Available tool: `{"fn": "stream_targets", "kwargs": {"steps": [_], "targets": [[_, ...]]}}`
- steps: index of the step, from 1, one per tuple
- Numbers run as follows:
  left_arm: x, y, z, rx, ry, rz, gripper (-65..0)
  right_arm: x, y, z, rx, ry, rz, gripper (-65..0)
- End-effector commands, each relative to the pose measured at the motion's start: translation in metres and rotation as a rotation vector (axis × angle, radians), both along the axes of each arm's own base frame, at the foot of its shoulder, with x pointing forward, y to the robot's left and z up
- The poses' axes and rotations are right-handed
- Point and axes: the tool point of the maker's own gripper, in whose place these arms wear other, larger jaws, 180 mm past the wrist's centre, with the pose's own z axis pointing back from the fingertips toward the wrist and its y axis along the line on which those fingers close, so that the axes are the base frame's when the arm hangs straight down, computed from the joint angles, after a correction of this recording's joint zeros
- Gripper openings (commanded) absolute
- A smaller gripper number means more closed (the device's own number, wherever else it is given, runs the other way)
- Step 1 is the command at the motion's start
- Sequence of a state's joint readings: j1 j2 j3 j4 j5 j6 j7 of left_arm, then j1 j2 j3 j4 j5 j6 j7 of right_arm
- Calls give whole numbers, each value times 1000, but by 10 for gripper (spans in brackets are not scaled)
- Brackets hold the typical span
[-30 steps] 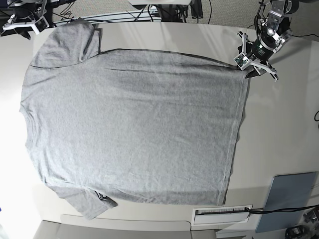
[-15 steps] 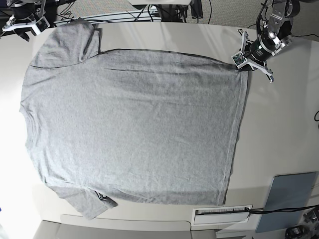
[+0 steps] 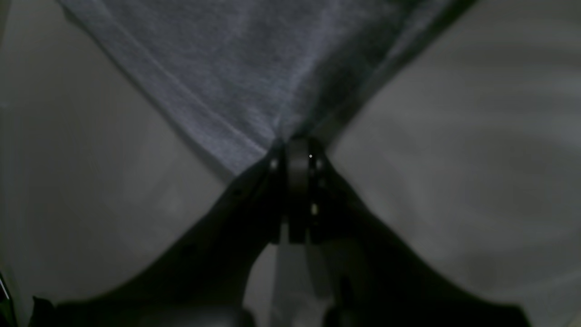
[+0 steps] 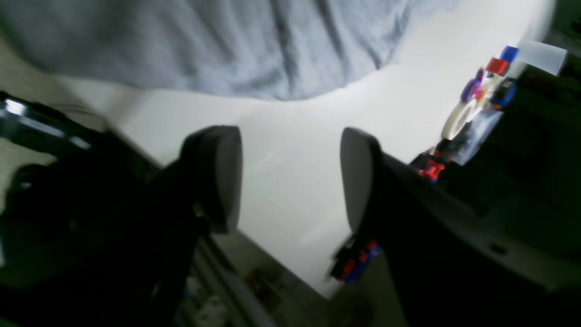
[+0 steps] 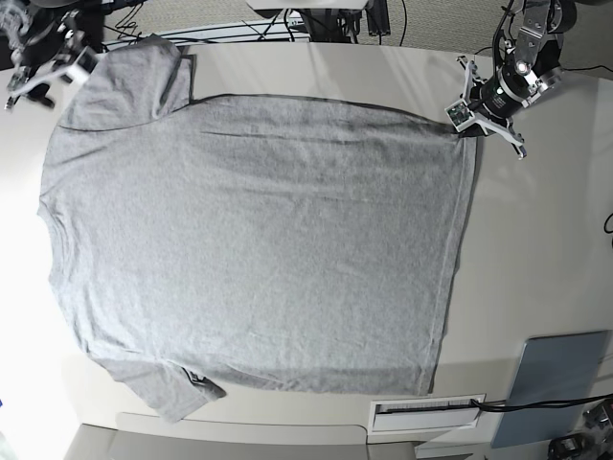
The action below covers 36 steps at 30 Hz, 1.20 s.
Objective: Fold the T-shirt properly
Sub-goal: 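Lower both grippers onto the shirt's shoulder corners and grasp them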
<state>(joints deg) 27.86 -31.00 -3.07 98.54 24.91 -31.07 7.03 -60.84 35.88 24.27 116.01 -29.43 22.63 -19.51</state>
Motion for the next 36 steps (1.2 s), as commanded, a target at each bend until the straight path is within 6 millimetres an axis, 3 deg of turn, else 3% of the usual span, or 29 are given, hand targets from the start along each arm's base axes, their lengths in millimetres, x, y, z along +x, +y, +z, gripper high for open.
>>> {"fn": "stream_targets", "kwargs": {"steps": [1,10,19,36], "targets": [[-13,5,-9,41,59,-17,-650,8,-4,6,-22,-11,21,-311],[-13,4,-9,37,58,-16,-650,13,-14,-3,-41,70,80,-311],[-13,4,-9,38,59,-15,-650,10,2,-57,3,167,74,-311],[-13,4,-9,38,59,-15,-650,30,38,-72,40,179,163,-311]]}}
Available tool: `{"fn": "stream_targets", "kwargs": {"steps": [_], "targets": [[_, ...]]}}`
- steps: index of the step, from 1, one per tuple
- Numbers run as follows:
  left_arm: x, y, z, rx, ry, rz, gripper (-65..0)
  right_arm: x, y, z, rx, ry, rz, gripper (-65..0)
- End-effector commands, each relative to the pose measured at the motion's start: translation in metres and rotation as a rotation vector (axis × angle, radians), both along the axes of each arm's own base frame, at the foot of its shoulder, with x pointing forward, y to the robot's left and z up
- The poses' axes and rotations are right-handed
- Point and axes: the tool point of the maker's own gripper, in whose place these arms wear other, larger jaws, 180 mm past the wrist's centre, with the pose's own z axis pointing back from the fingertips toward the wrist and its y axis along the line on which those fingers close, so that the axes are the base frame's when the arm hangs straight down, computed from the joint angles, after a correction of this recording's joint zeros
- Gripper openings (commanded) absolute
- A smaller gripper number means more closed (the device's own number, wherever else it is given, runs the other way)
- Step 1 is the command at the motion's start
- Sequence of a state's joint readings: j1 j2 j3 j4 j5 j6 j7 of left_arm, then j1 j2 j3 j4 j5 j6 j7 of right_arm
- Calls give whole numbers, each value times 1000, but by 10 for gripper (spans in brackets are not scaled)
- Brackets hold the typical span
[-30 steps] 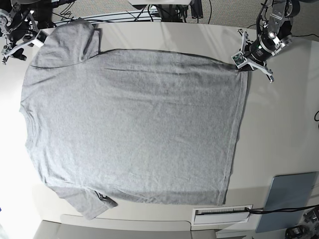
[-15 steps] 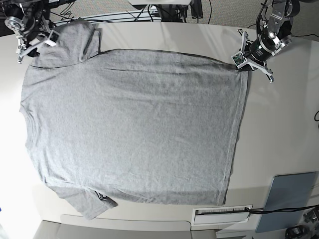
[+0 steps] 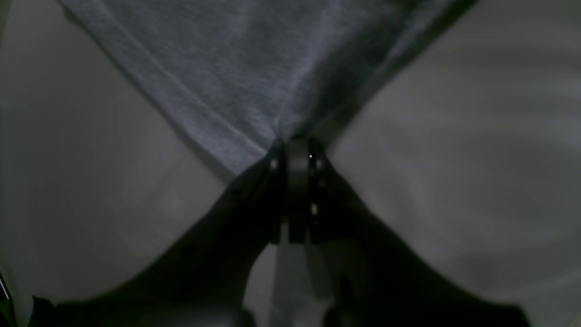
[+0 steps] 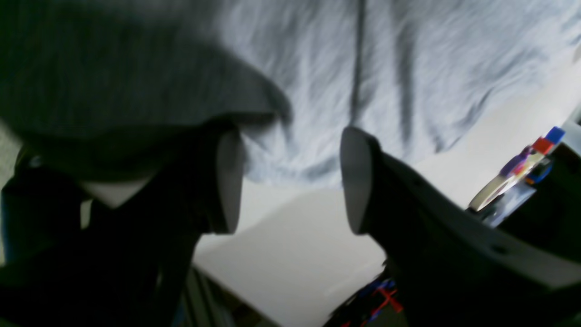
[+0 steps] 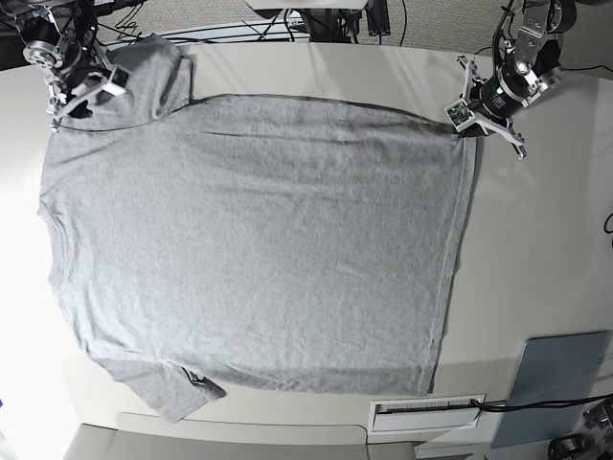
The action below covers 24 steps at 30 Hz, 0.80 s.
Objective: Fold the T-shirt properly
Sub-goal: 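Lower both grippers onto the shirt's shoulder corners and grasp them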
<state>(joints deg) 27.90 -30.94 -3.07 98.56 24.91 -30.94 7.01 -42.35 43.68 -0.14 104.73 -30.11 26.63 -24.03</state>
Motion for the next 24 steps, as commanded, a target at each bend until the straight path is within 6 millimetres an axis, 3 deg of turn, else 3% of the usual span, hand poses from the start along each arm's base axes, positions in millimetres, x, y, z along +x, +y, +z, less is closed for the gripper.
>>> {"fn": "stream_targets", "kwargs": {"steps": [1,10,14,24], "targets": [[-13,5,-9,39,61,-17,-650,6,3,4,7,-12,17,-311],[-13,5,-9,39,61,-17,-650,34,13,11,22,-76,33,-311],[-13,5,-9,39,60,-17,-650,38,15,12,41,-83,26,-311],[-14,5,-9,39,61,-17,-650,44,-14,-5,28,-61,-27,-311]]}}
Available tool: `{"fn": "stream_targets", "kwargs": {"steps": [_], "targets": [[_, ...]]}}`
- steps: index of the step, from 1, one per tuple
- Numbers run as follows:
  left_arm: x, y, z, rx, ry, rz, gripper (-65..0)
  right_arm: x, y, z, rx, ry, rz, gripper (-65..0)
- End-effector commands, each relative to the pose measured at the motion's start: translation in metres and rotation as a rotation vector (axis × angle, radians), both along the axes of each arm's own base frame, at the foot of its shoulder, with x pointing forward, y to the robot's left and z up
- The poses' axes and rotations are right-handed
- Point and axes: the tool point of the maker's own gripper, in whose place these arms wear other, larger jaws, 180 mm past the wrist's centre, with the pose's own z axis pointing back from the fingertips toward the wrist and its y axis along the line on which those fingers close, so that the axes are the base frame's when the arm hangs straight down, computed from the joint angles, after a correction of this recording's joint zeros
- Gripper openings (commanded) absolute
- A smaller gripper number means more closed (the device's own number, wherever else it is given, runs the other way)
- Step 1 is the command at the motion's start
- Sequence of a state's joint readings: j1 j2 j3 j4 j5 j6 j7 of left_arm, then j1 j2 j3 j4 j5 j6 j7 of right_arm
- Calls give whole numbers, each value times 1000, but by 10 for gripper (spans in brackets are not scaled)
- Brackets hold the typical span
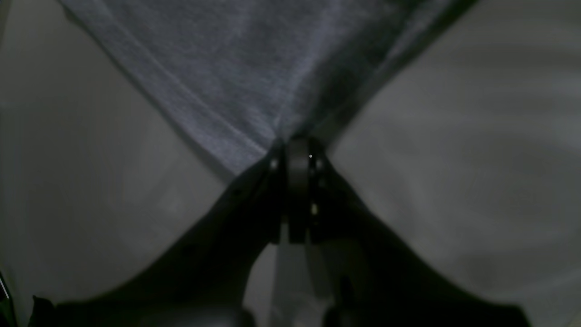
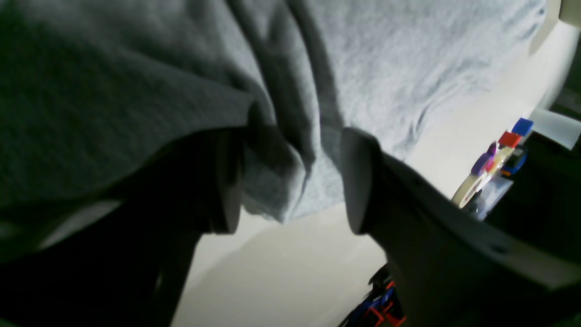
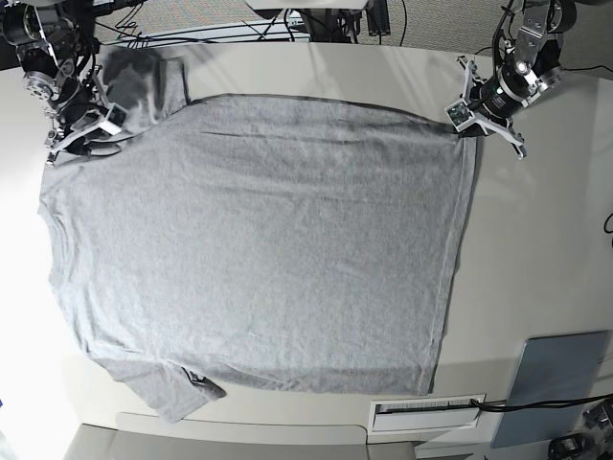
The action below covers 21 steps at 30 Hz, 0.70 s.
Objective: Fold the T-shirt properly
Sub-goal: 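Lower both grippers onto the shirt's shoulder corners and grasp them, then lift the shoulder edge with both grippers and fold it over the shirt body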
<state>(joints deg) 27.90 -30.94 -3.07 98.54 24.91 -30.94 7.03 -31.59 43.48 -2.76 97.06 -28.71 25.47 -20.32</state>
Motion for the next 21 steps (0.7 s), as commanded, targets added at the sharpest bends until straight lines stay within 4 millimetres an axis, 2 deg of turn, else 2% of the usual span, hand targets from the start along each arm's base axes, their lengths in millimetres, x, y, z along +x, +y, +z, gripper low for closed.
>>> {"fn": "stream_targets", "kwargs": {"steps": [1,7,10,15,19,21], "targets": [[-13,4,-9,38,60,-17,-650,-5,-3,-2,-11,37,15,-311],[-13,1,-8,10,62,-6,-650,-14,8,-9,32,102,58,-330],[-13,1,-8,7,63,-5,-650,-19,11,-12,52,133,57,-429],[-13,1,-8,7,63,-6,-650,-19,11,-12,54,144,57,-640],[-17,1,-9,-8,78,8,-650,-21,3,-9,27,147,-16,-650],[-23,0,-9,-38,94,25,-650,-15,6,0,43,105,-29,-650]]}}
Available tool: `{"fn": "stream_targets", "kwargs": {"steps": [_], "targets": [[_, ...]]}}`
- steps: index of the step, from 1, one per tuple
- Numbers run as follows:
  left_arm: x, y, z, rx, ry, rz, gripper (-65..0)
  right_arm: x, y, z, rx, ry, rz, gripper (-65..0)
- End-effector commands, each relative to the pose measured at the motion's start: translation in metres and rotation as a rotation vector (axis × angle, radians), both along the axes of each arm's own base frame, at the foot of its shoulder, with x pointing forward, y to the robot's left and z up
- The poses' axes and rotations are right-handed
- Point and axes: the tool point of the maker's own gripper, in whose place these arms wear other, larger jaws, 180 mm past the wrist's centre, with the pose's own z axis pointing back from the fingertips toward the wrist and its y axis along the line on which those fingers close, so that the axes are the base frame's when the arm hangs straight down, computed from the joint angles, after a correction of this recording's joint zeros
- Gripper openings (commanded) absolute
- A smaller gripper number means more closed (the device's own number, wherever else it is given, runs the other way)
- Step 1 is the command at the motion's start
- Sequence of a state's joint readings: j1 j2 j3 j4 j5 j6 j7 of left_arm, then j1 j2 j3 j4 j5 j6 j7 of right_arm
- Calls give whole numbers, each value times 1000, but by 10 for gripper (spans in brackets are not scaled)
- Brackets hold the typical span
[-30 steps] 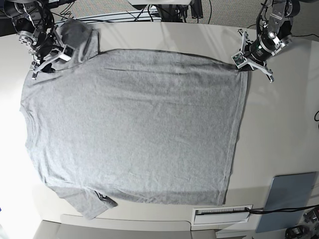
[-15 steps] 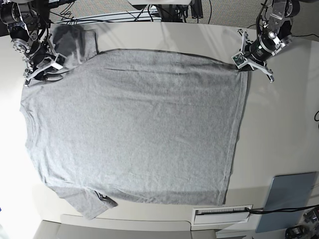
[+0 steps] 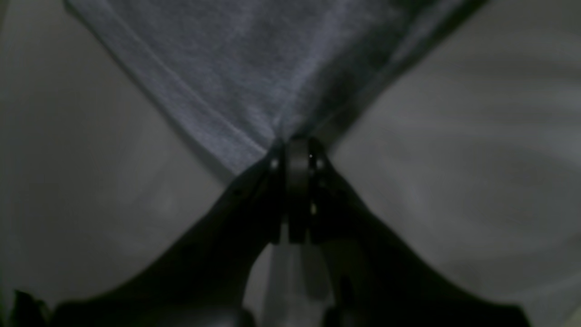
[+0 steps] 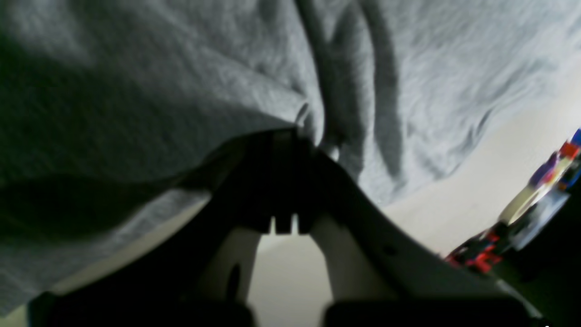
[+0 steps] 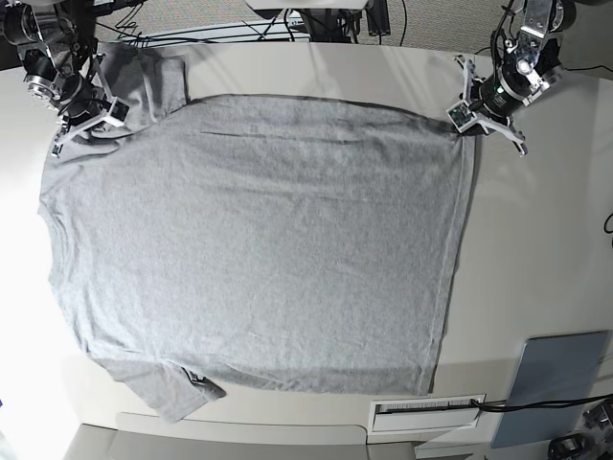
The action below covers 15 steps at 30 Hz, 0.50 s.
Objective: Fold the T-shirt properly
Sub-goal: 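Lift the shoulder edge with both grippers and fold it over the shirt body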
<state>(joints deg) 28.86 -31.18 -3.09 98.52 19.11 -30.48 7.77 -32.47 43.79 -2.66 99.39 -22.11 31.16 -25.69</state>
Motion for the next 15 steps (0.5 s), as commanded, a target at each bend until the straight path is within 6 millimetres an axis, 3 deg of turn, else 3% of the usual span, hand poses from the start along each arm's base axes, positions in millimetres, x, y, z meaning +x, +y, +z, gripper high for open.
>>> {"fn": "stream_targets", "kwargs": {"steps": [1,7,15], "targets": [[-21,6,-10,25,82,-13,-650,4,1,11,10,-13,17,-650],[-37,9,6,-34,100,45,-650,0,-6,36,-11,-51,-9,-650],[-59,14,30,-93,125,81,-650,-41,-15,40,-57,24,-22,-650]]}}
